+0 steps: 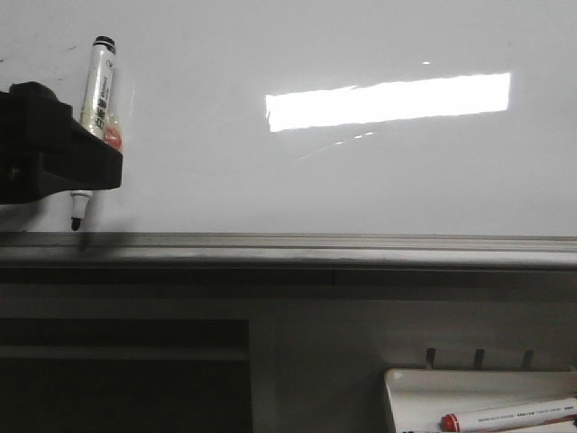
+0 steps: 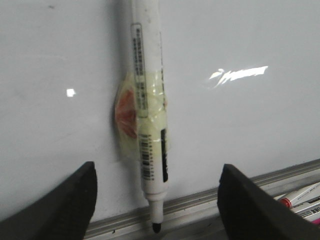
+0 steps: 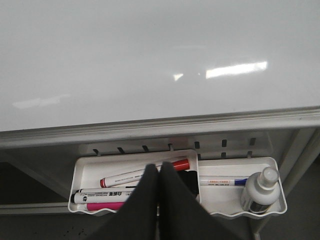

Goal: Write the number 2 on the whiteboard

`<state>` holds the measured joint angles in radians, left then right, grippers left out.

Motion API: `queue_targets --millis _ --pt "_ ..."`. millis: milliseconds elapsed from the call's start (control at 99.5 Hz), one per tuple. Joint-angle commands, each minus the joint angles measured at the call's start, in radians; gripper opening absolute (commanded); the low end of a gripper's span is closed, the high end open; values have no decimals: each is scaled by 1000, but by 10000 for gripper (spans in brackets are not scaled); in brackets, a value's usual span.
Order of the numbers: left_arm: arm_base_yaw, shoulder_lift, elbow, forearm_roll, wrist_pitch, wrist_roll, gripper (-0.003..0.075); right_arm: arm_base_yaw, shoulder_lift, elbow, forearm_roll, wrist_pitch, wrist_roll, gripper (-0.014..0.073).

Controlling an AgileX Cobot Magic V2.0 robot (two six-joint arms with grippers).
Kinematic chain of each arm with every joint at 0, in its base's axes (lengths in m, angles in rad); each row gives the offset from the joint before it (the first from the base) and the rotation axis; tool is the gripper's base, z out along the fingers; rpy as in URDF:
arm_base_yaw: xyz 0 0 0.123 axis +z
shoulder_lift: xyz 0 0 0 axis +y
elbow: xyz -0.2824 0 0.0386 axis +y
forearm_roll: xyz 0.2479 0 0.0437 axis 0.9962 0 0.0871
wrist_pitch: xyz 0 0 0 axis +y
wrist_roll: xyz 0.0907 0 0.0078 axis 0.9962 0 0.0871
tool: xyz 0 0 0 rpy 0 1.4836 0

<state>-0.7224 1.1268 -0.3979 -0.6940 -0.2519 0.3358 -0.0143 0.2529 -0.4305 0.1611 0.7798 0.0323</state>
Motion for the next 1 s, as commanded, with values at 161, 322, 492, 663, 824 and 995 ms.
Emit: queue_targets --millis 161,322,492,663,824,995 --pt "-9 25 -40 -1 -75 1 471 3 18 -29 4 -104 -4 -50" --pt "-9 47 -40 2 -85 1 471 3 18 -29 4 -106 -4 -50" --pt "-9 55 -40 2 -122 1 438 3 18 -29 4 -106 -4 -50" --pt "-9 55 -40 6 -122 1 309 3 18 -29 4 -106 -4 -50" --pt "-9 55 -40 15 -120 1 -1 3 18 -29 4 -105 -4 -50" --pt "-9 51 -40 61 -107 1 -20 5 22 -31 20 -71 -4 -50"
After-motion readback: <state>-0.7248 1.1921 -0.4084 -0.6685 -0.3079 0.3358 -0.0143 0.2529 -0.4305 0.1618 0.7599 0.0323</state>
